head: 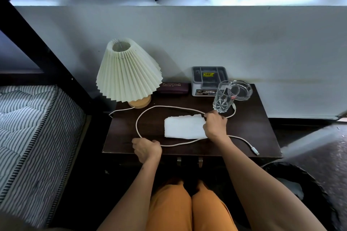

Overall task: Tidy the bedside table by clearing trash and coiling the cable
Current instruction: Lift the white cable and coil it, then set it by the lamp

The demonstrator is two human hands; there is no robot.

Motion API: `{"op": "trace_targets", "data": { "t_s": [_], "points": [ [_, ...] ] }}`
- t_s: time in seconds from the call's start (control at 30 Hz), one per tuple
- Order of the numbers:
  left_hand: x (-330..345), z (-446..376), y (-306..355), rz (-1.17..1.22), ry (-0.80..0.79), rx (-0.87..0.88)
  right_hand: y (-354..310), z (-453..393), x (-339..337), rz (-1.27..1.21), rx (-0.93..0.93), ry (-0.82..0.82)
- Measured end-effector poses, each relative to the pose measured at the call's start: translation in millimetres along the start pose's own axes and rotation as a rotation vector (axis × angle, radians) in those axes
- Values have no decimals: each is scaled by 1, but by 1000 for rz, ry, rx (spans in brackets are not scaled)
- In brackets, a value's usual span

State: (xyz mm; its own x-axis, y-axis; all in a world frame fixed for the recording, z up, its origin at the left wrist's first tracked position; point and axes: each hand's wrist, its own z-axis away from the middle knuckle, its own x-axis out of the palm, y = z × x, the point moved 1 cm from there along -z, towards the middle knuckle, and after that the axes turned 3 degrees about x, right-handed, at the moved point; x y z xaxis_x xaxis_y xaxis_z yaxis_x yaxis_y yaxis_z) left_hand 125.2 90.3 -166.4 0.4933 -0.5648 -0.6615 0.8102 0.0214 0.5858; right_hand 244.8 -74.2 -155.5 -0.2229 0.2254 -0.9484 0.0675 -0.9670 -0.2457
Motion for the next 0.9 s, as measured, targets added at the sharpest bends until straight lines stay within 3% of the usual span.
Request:
{"op": "trace_targets", "data": {
  "t_s": [0.3,0.5,0.63,0.77,0.9],
  "points": [
    [-9,-9,0,190,-93,-69,-18,5,-38,-99,-68,299],
    [-36,41,23,296,-212,19,-25,24,-81,-399,-28,562],
    [-56,78,38,243,-247,238,-23,51,-119,-607,103,684],
    [-84,122,75,216,-292,576,-16,86,-158,-773,259,722],
    [-116,171,127,236,-337,850,-4,109,-193,-628,414,441]
  ]
}}
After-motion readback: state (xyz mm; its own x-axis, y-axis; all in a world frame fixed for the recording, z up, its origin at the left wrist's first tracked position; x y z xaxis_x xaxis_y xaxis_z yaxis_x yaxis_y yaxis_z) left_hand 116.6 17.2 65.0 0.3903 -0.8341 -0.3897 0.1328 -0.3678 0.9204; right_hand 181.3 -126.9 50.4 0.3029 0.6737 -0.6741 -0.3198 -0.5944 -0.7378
